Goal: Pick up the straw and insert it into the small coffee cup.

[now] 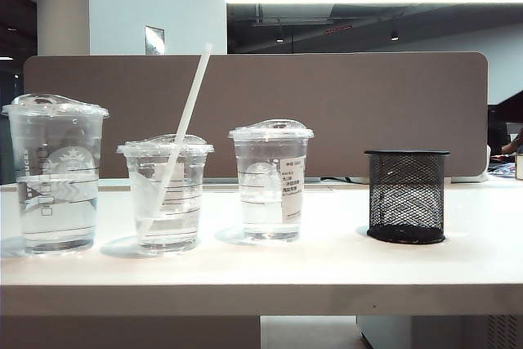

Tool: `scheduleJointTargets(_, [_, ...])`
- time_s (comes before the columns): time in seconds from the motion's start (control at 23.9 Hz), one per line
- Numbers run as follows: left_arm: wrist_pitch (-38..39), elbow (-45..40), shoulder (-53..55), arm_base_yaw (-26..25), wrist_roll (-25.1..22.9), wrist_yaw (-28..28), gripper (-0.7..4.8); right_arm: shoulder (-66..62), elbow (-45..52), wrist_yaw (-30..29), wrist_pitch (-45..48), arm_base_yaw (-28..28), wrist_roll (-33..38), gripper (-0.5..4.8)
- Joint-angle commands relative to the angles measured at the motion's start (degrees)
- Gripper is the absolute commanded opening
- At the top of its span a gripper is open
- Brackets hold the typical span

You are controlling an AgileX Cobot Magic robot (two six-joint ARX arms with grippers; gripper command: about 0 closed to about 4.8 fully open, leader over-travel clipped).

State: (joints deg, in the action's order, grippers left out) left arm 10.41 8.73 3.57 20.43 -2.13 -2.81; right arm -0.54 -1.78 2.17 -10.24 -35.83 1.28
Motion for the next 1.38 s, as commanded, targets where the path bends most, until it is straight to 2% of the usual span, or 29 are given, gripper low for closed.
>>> scheduleJointTargets(0.04, [-0.59,0.17,-0.09,0.02,-0.44,-0.26,0.22,0.52,-0.11,1.92,0.11,9.14,0.17,-0.08])
scheduleJointTargets(0.17, [-0.55,0.17,-0.09,0.00,-0.46,0.22,0.22,0.52,0.22,1.22,-1.62,22.27,0.22,-0.08])
scheduleJointTargets(0.34, [-0.39,0.17,-0.09,0.02,-0.46,0.07,0.22,0.52,0.24,0.26,-3.21,32.61,0.22,-0.08])
scheduleJointTargets(0.63, [-0.17,0.17,-0.09,0.02,-0.46,0.04,0.22,0.52,0.31,0.48,-3.30,33.81,0.04,-0.08])
scheduleJointTargets(0.8, [-0.20,0.17,-0.09,0.02,-0.46,0.07,0.22,0.52,0.22,-2.10,-3.28,33.81,0.09,-0.08])
scheduleJointTargets(1.38, [0.61,0.17,-1.36,-0.22,-0.48,0.15,0.22,0.52,0.22,-2.12,-3.28,33.79,0.09,-0.08])
